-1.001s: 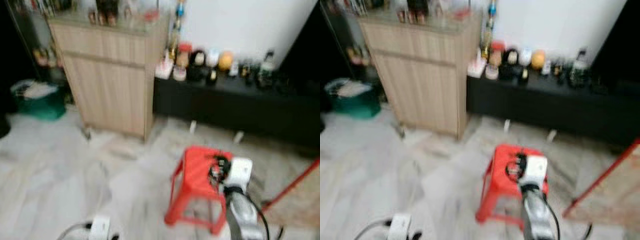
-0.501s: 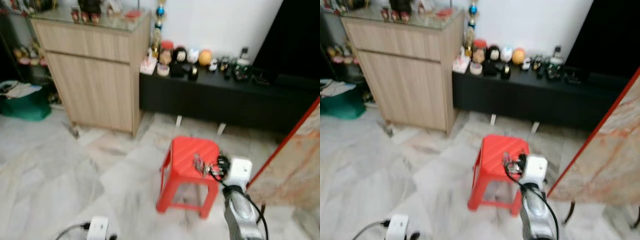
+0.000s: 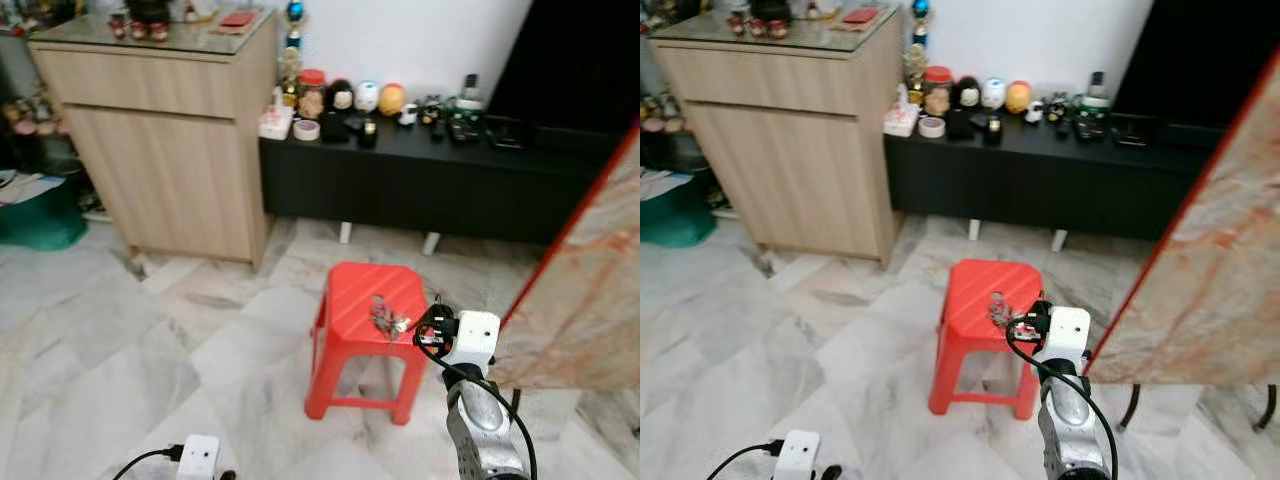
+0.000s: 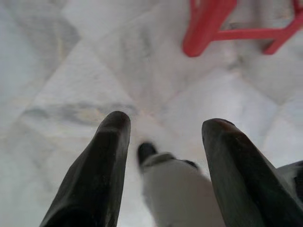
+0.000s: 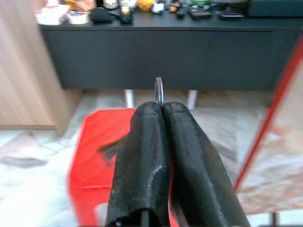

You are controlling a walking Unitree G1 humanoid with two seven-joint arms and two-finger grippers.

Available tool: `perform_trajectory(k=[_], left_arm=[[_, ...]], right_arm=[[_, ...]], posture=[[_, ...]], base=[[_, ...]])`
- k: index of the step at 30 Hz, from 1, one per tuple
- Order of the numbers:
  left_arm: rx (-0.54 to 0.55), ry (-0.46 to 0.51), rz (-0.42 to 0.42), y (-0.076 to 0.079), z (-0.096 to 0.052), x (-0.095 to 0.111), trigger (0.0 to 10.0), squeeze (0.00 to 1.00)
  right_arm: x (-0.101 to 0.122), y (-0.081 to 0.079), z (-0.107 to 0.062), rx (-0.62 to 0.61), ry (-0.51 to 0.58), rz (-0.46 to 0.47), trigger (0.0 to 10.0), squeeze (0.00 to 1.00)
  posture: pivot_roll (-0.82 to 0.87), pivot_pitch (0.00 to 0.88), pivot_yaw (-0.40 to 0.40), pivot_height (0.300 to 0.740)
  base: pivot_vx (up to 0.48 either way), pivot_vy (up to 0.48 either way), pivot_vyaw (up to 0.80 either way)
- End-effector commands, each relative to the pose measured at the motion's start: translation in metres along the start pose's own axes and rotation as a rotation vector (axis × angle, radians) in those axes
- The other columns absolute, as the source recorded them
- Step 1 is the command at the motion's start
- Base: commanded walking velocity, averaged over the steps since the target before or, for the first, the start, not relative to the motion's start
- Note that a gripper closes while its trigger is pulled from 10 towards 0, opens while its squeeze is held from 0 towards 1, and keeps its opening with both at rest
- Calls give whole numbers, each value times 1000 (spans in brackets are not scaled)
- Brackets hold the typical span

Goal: Hang keys on a hook

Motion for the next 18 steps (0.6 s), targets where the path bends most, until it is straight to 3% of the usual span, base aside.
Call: perform_trajectory(k=[1, 18], left_arm=[[0, -20, 2, 1, -1, -6, 10000, 0], [14, -34, -15, -3, -2, -9, 10000, 0]], right_arm=[[3, -3, 2, 5, 11, 5, 10000, 0], [3, -8, 4, 13, 13, 9, 10000, 0]], posture=[[71, 0, -91, 740], [69, 0, -84, 740]], base=[[0, -420, 0], [0, -423, 0]])
Point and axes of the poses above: a point about 5 cm out from each wrist's last joint towards the gripper, its own z axis pointing out of the wrist towards the gripper, its own x axis along the axis of the wrist's last joint, y = z × x, the point moved 4 cm from there along z, pointing out of the wrist towards the gripper, and after that the axes turned 12 degrees about z, right-handed, at the moved point
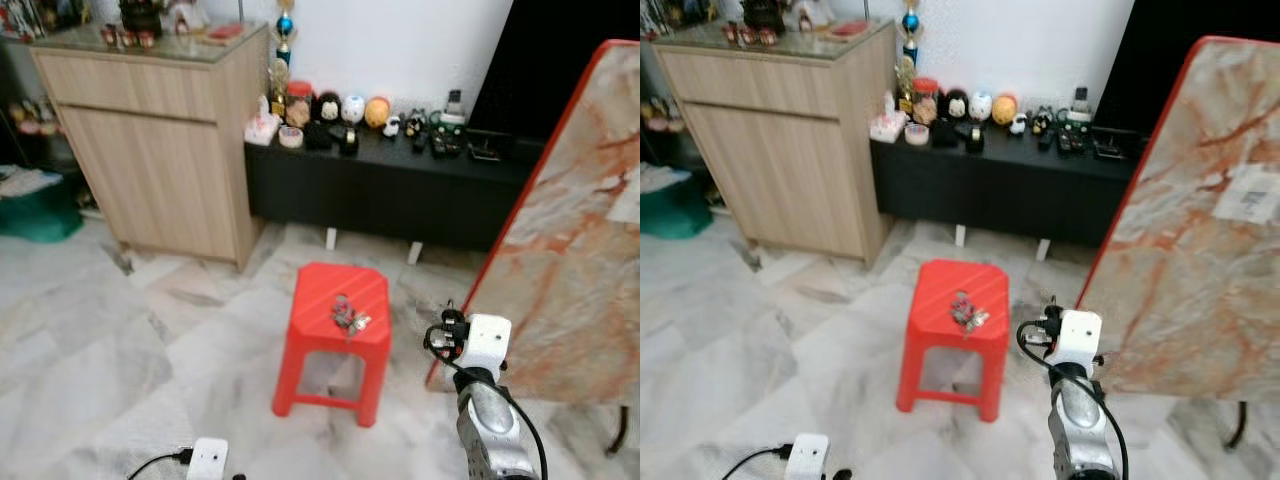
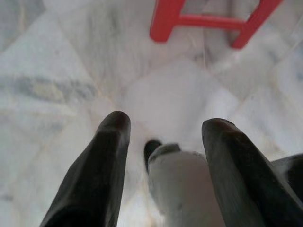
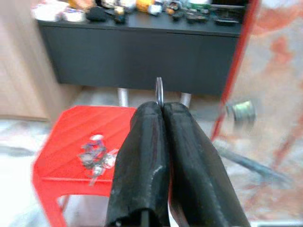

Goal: Hang keys on a hook

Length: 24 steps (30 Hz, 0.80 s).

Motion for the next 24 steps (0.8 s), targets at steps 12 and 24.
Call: perform_trajectory(k=[12, 24], left_arm=[[3, 0, -7, 2, 1, 2, 10000, 0], [9, 30, -30, 1, 2, 8, 10000, 0]], right_arm=[[8, 8, 2, -19, 30, -7, 10000, 0], [9, 9, 2, -26, 36, -5, 10000, 0]], posture=[[65, 0, -80, 740], [62, 0, -81, 740]], base=[[0, -318, 0], [0, 0, 0]])
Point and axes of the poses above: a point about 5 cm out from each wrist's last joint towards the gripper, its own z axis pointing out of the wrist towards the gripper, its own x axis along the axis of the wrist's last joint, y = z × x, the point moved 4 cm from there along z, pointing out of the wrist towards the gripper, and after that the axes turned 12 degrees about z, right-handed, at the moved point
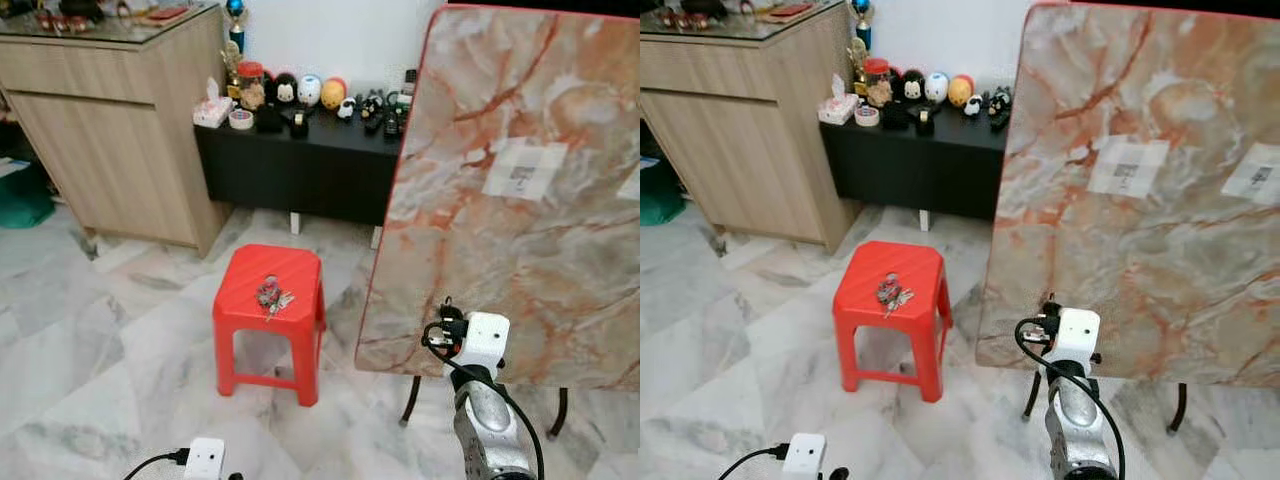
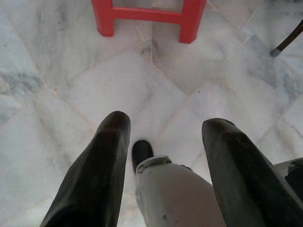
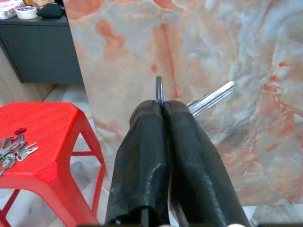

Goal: Hang keys on a hook

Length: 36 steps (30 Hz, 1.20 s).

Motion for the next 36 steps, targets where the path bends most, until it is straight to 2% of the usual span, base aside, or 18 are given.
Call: perform_trajectory(k=[1, 5, 28, 32, 36], left_arm=[[12, -1, 3, -5, 0, -1, 10000, 0], [10, 2, -1, -5, 0, 0, 10000, 0], [6, 19, -13, -5, 0, 2, 10000, 0], [15, 22, 8, -7, 0, 3, 10000, 0], [16, 23, 4, -7, 0, 4, 10000, 0]], right_arm=[[5, -4, 3, 9, 20, 12, 10000, 0], [6, -3, 4, 3, 17, 14, 10000, 0], [2, -11, 5, 21, 10, 26, 10000, 0], [2, -10, 5, 19, 9, 30, 10000, 0], [3, -11, 5, 19, 10, 29, 10000, 0]], posture=[[64, 0, -84, 740], [64, 0, -84, 740], [68, 0, -77, 740], [68, 0, -78, 740], [69, 0, -78, 740]], base=[[0, 0, 0], [0, 0, 0], [0, 0, -800], [0, 0, -800], [244, -347, -800]])
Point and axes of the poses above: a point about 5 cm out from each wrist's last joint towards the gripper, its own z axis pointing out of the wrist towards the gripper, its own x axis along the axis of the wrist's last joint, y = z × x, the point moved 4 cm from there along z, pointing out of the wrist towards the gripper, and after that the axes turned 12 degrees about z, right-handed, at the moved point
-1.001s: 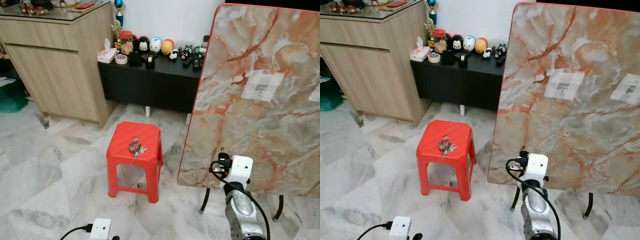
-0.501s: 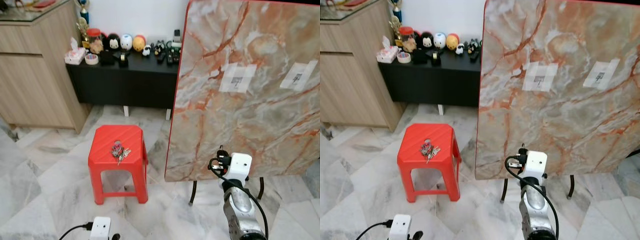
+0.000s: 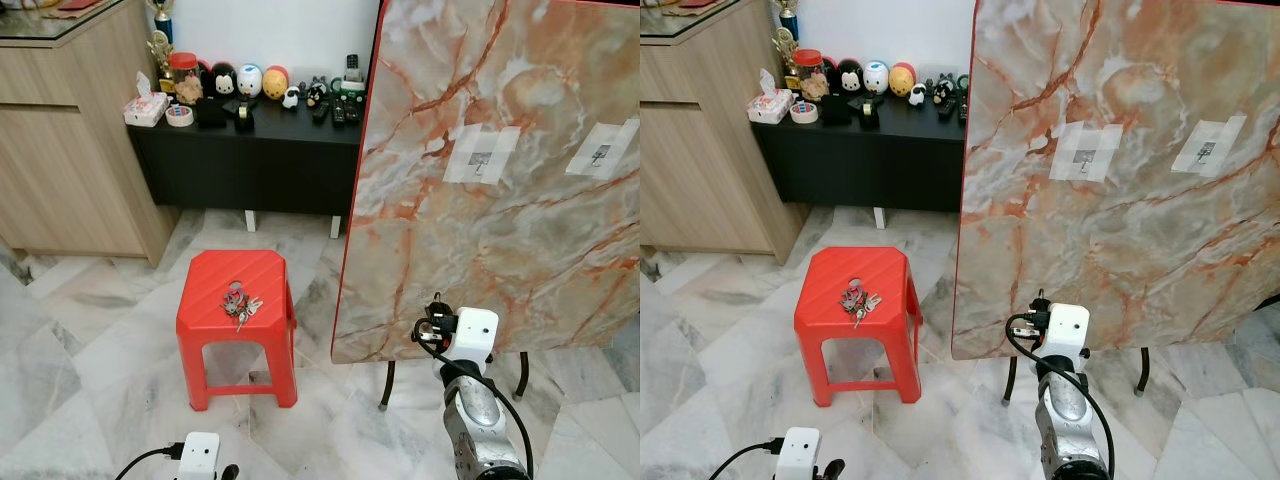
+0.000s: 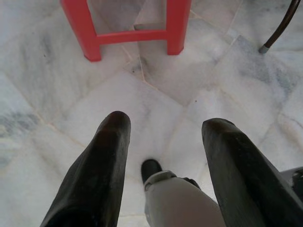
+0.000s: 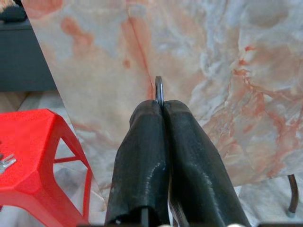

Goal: Hang keys on a hook

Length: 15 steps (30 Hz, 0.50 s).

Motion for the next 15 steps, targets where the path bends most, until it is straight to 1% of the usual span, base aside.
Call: perform_trajectory(k=[1, 3, 15], left_arm=[[-7, 4, -1, 4, 1, 2, 10000, 0], [-6, 2, -5, 4, 1, 2, 10000, 0], [-2, 1, -14, 3, 1, 2, 10000, 0]], right_arm=[[6, 6, 1, -14, 20, -6, 10000, 0], [6, 6, 1, -14, 21, -5, 10000, 0], [6, 5, 2, -12, 24, -6, 10000, 0]], posture=[[69, 0, -78, 740], [69, 0, -78, 740], [73, 0, -78, 740]], base=[[244, -360, -800], [0, 0, -800], [0, 0, 0]])
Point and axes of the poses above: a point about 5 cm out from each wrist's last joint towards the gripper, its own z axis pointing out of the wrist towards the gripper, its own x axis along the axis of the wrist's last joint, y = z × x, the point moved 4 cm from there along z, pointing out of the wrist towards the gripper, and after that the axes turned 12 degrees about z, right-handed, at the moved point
